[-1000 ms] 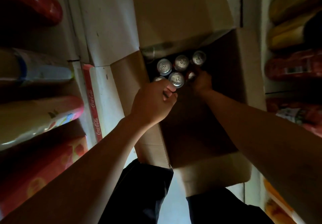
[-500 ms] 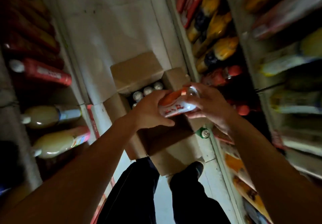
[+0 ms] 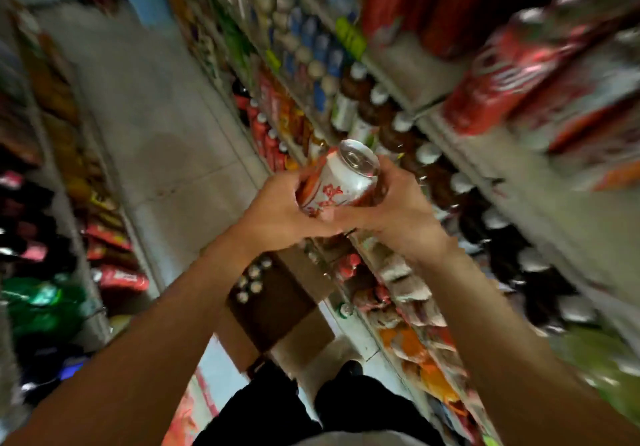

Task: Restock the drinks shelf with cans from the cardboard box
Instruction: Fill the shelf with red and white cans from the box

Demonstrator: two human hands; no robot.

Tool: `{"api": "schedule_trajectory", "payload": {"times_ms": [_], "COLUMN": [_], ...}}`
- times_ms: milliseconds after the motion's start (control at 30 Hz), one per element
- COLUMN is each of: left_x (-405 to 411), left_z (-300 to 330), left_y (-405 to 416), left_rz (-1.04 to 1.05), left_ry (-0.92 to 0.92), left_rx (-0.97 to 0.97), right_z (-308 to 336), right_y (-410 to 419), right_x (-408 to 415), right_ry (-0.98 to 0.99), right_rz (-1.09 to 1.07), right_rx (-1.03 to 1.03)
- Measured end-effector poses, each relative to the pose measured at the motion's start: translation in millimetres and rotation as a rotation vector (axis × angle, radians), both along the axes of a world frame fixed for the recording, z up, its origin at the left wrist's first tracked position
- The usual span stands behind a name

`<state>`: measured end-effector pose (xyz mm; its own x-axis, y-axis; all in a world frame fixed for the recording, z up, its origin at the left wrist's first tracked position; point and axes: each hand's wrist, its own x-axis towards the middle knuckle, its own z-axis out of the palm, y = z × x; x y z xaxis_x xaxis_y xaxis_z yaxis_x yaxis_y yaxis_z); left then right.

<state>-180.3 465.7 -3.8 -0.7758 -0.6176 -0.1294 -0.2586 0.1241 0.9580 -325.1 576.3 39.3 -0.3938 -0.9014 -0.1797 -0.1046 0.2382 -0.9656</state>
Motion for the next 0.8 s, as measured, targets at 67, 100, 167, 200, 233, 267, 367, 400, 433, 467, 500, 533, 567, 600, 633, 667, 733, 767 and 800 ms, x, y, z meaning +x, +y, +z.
{"api": "schedule_trajectory", "payload": {"times_ms": [67, 100, 167, 200, 233, 267, 367, 400, 433, 467, 500, 533, 567, 600, 633, 667, 733, 767, 800], "left_x": [-24.3, -32.7, -57.6, -69.3, -80.8, -91.9, -124.2, -129.6, -141.2, -150.0, -157.7, -166.7, -176.2, -183.6, -190.0, -194.5, -198.2, -199.7, -199.7], "left_z": [35.6, 44.7, 69.3, 77.5, 87.2, 94.8, 112.1, 111.5, 113.1, 110.9, 109.0, 106.2, 103.7, 101.3, 99.4, 97.4, 94.3, 91.6, 89.6], "left_y": [15.8, 22.1, 37.3, 44.0, 51.9, 61.7, 90.8, 95.9, 101.3, 104.0, 104.7, 103.9, 103.0, 102.2, 102.3, 103.4, 107.1, 108.0, 108.3], "left_rz": [-0.038, -0.045, -0.090, -0.126, -0.172, -0.231, -0.362, -0.378, -0.429, -0.472, -0.507, -0.531, -0.542, -0.544, -0.556, -0.578, -0.609, -0.610, -0.602], "left_ry": [0.037, 0.061, 0.128, 0.151, 0.163, 0.189, 0.234, 0.230, 0.216, 0.196, 0.169, 0.139, 0.097, 0.058, 0.016, -0.016, -0.075, -0.090, -0.098], "left_rx": [-0.066, -0.071, -0.123, -0.133, -0.142, -0.147, -0.132, -0.139, -0.173, -0.214, -0.268, -0.361, -0.464, -0.551, -0.619, -0.680, -0.764, -0.795, -0.824], "right_z": [24.6, 30.7, 51.3, 59.9, 70.9, 80.1, 102.4, 103.1, 105.7, 103.9, 101.2, 98.1, 94.1, 88.2, 83.0, 77.7, 69.3, 65.1, 60.4], "right_y": [27.6, 37.9, 63.5, 75.0, 86.9, 99.7, 132.6, 137.5, 148.6, 156.0, 162.4, 167.9, 173.8, 178.3, 182.5, 185.6, 189.2, 190.5, 190.5], "right_x": [-2.9, -0.8, -7.8, -13.3, -18.4, -23.6, -38.8, -43.1, -50.9, -59.6, -67.5, -75.9, -84.9, -94.4, -102.9, -110.6, -122.4, -127.7, -133.0], "right_ry": [0.070, 0.099, 0.154, 0.166, 0.189, 0.222, 0.291, 0.316, 0.348, 0.370, 0.384, 0.410, 0.444, 0.474, 0.482, 0.471, 0.451, 0.448, 0.447], "right_rz": [-0.126, -0.189, -0.317, -0.355, -0.384, -0.415, -0.541, -0.568, -0.636, -0.690, -0.733, -0.779, -0.820, -0.848, -0.871, -0.896, -0.955, -0.974, -0.978], "right_rx": [-0.105, -0.127, -0.180, -0.203, -0.224, -0.228, -0.227, -0.210, -0.202, -0.187, -0.166, -0.145, -0.126, -0.116, -0.110, -0.107, -0.088, -0.080, -0.072]}}
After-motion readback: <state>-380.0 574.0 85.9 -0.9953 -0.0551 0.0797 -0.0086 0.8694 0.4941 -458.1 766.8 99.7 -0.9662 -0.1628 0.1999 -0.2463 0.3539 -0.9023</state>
